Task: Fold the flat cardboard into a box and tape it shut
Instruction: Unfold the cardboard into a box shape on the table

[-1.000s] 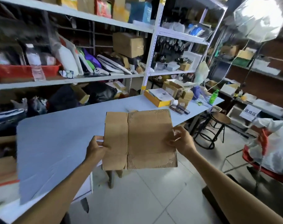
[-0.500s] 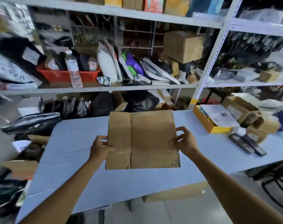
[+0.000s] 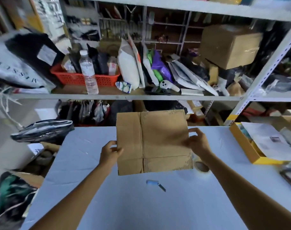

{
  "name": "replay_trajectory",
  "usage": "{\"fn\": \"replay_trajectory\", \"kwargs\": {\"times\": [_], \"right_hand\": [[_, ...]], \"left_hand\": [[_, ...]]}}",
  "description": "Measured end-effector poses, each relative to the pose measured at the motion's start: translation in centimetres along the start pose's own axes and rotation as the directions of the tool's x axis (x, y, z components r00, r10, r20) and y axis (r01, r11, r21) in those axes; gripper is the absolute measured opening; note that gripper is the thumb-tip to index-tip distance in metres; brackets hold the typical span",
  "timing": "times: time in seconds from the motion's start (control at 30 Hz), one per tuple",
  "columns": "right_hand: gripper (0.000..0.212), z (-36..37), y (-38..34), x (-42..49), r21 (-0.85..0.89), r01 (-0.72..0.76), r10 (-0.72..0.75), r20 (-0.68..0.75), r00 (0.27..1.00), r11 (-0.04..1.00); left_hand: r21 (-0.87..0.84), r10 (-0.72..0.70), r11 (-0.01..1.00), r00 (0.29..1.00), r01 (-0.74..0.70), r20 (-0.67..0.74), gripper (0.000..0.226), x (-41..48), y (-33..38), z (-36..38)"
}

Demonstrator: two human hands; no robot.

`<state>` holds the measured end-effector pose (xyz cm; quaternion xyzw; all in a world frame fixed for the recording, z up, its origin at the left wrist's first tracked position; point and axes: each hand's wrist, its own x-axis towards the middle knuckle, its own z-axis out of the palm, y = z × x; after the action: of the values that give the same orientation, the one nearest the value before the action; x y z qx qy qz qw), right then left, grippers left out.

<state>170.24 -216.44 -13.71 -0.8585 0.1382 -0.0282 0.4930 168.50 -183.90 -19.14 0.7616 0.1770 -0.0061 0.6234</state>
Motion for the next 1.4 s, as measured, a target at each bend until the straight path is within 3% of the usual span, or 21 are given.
{"fn": "replay_trajectory", "kwargs": {"times": [0.17,0.33,0.57,0.7,0.8,0.87,0.93,1.07,1.13,1.2,1.4], "right_hand": [[0.040,1.9,0.1,3.7,0.075,-0.051,0.048,0.050,0.998,0.996],[0.027,2.0,0.6,6.8,0.160,-0.057,0.032,0.151,0.988,0.985],[0.030,2.9,0.7,9.3,0.183,-0.052,0.001,0.268,0.964,0.982],[0.024,3.8,0.8,9.7,0.257,-0.052,-0.020,0.269,0.963,0.965],[0.028,4.3,0.7,9.7,0.274,-0.049,-0.029,0.275,0.961,0.961],[0.034,4.7,0.8,9.4,0.265,-0.050,-0.030,0.287,0.957,0.963],[0.038,5.0,0.7,9.3,0.259,-0.038,-0.041,0.293,0.955,0.965],[0.043,5.9,-0.1,8.8,0.281,-0.047,-0.057,0.349,0.935,0.958],[0.035,6.9,-0.8,8.0,0.337,-0.080,-0.077,0.429,0.900,0.938],[0.027,8.1,-1.5,7.1,0.368,-0.078,-0.123,0.492,0.862,0.926],[0.024,9.1,-1.7,6.5,0.461,-0.084,-0.165,0.474,0.865,0.884]], "left_hand": [[-0.118,-0.088,0.989,0.996,0.090,0.019,0.019,3.2,0.1,0.1],[-0.196,-0.143,0.970,0.989,0.147,0.034,0.020,5.3,0.2,0.9],[-0.169,-0.059,0.984,0.997,0.051,-0.045,0.024,5.8,0.8,4.2],[-0.162,-0.042,0.985,0.995,0.056,0.087,0.012,5.4,2.2,5.8],[-0.328,-0.040,0.937,0.972,0.117,0.231,0.052,4.7,3.2,6.1],[-0.385,0.031,0.918,0.952,0.094,0.305,0.091,4.5,3.7,6.2],[-0.409,0.094,0.910,0.929,0.066,0.358,0.112,4.6,3.9,6.6],[-0.179,0.171,0.978,0.905,-0.108,0.389,0.110,3.8,3.6,8.3],[-0.117,0.192,0.980,0.900,-0.158,0.390,0.109,3.5,3.1,9.8],[-0.140,0.194,0.979,0.893,-0.149,0.405,0.109,3.3,2.9,11.2],[-0.234,0.195,0.967,0.879,-0.098,0.435,0.091,3.9,3.0,12.0]]}}
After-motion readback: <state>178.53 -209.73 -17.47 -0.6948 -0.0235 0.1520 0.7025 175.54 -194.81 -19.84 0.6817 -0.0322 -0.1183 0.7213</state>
